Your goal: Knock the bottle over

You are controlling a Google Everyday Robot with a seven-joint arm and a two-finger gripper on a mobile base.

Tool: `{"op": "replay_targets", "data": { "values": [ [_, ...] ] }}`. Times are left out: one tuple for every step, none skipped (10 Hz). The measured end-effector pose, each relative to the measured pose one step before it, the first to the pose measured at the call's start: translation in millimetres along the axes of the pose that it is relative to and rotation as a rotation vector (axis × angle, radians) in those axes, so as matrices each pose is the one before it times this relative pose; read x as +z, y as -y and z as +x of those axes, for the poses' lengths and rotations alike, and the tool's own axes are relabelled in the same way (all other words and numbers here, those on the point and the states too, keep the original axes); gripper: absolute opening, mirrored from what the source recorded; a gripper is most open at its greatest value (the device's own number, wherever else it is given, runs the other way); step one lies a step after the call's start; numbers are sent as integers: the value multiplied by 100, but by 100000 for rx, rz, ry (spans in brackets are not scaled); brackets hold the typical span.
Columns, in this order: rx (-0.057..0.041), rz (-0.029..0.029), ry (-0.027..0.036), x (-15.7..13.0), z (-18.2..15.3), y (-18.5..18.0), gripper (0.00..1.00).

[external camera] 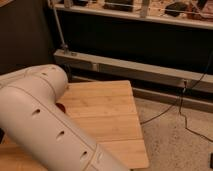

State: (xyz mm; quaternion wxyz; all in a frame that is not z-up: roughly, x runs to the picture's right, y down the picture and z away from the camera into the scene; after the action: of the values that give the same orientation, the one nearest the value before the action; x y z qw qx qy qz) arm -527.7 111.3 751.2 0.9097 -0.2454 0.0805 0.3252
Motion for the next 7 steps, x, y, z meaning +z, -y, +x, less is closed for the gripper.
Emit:
{"op": "replay_targets", "data": {
  "values": [
    [-2238,-3696,1099,-572,-744,-1899,0],
    [1860,-1966,619,-435,-468,273,0],
    [5337,-1901,309,-646,-192,1905,0],
    [9946,-143,1,-903,349,4380,0],
    [6647,535,-224,-624,306,3208,0],
    [10099,1142,-910,-776,592,5180,0],
    [6391,-373,-721,-407,254,3021,2]
  ]
}}
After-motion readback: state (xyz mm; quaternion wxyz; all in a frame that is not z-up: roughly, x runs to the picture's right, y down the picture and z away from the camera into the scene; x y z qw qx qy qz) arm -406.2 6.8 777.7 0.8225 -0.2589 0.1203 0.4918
